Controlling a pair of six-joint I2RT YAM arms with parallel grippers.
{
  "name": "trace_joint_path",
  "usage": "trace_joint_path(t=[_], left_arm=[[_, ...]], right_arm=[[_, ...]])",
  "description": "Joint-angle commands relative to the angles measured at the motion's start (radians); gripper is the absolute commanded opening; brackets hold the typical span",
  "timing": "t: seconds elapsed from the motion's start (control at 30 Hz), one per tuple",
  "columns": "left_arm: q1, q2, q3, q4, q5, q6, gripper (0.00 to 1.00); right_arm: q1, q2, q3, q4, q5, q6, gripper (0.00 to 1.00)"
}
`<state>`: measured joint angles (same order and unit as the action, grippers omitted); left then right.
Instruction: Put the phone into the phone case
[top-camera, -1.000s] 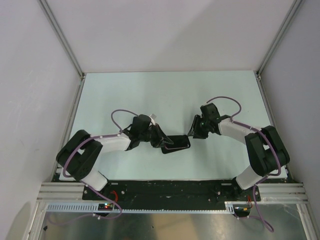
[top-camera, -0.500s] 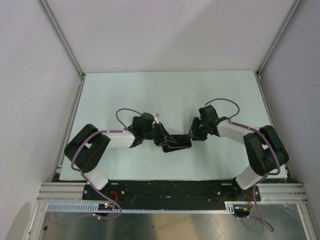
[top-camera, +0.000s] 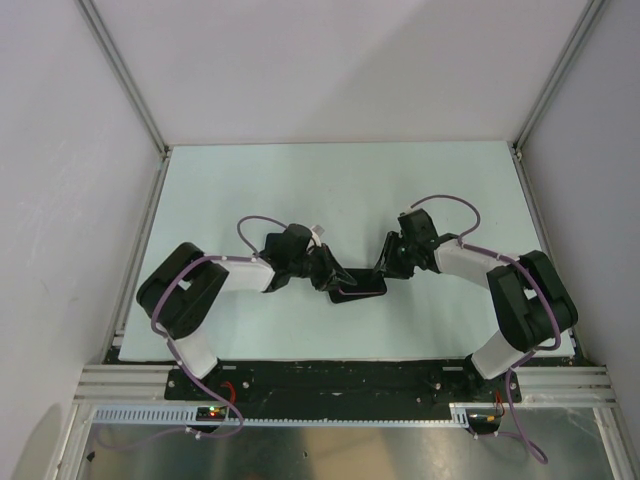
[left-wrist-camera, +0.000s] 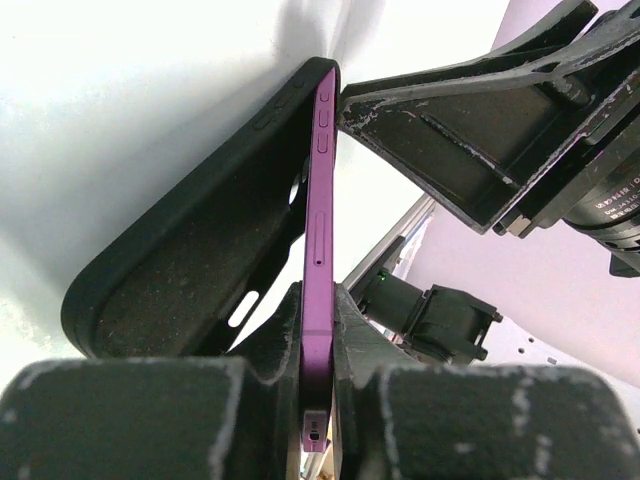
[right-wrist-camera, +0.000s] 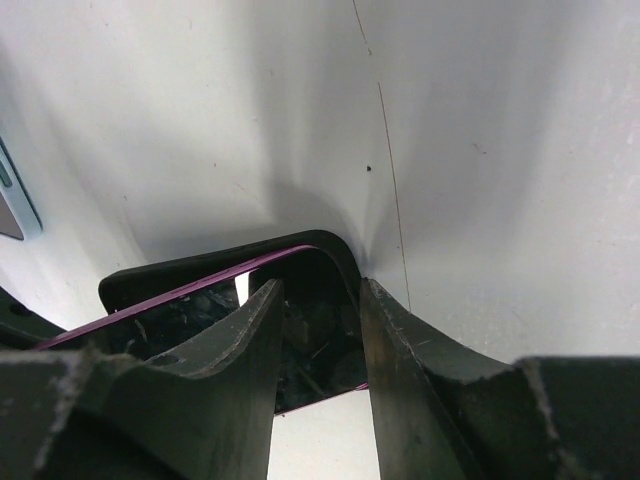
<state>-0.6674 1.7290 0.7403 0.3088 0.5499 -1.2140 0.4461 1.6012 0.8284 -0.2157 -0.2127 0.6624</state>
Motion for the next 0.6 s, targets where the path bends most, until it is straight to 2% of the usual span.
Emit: trace_joint_path(t=[0.0,0.57], left_arm=[[-0.036,0.048,0.018,-0.021,-0.049,0.046,0.00],[-0.011,-0.067,0.011,-0.192,-0.090,0.185,0.38]], right_arm=[[0.022,0.001,-0.014,0.003,0.013,0.005,0.41],[0.033,-0.024,-0.015,-0.009,0.035,0.017,0.41]])
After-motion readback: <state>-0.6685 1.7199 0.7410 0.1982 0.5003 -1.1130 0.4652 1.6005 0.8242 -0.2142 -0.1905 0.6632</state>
